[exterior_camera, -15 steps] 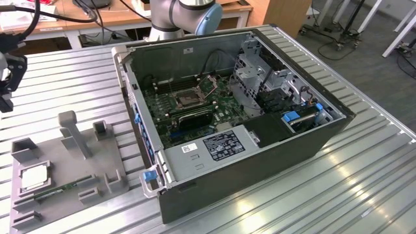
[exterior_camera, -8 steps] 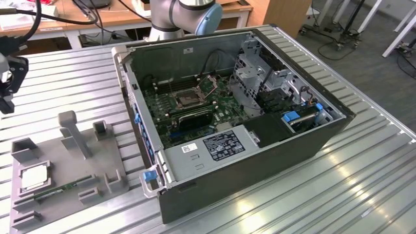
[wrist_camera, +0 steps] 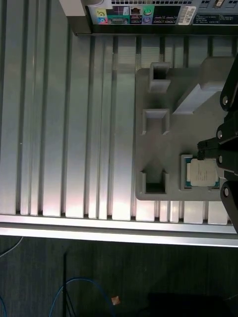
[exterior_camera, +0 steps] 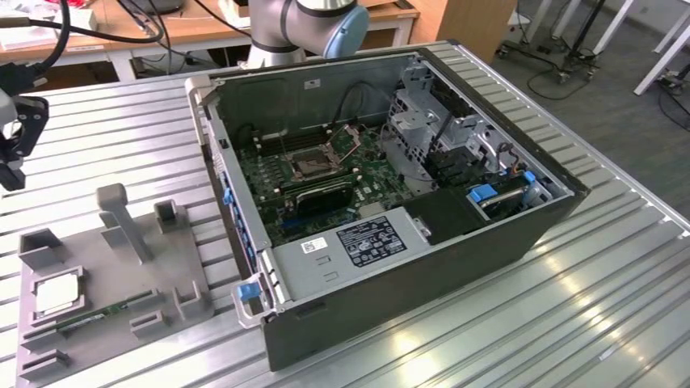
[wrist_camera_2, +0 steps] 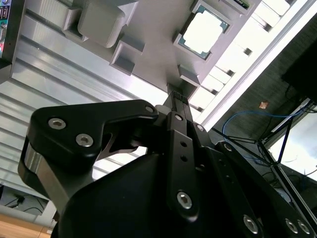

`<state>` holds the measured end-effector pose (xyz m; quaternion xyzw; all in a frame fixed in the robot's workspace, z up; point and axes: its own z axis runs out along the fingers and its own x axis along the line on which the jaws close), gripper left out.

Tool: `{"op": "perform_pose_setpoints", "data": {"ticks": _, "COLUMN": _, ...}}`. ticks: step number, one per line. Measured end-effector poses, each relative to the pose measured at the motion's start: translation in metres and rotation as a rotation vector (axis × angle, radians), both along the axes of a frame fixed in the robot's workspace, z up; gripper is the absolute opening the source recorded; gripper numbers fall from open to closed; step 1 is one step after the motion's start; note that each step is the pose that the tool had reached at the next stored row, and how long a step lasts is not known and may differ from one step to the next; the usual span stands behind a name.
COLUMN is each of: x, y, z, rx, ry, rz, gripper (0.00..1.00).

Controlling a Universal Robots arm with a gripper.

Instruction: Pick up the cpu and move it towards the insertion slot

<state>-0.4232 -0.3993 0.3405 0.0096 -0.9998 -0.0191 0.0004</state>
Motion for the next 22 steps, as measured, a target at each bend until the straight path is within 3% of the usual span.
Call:
{"op": "perform_pose_setpoints", "data": {"ticks": 14, "x": 0.0, "y": 0.0, "z": -0.0077, "rx": 0.0, "ry": 0.0001, "rz": 0.0, "gripper": 0.11}}
{"op": "perform_pose_setpoints", "data": {"ticks": 22, "x": 0.0, "y": -0.0014, "z": -0.0082, "rx": 0.0, "ry": 0.0, "rz": 0.0, "gripper": 0.11}}
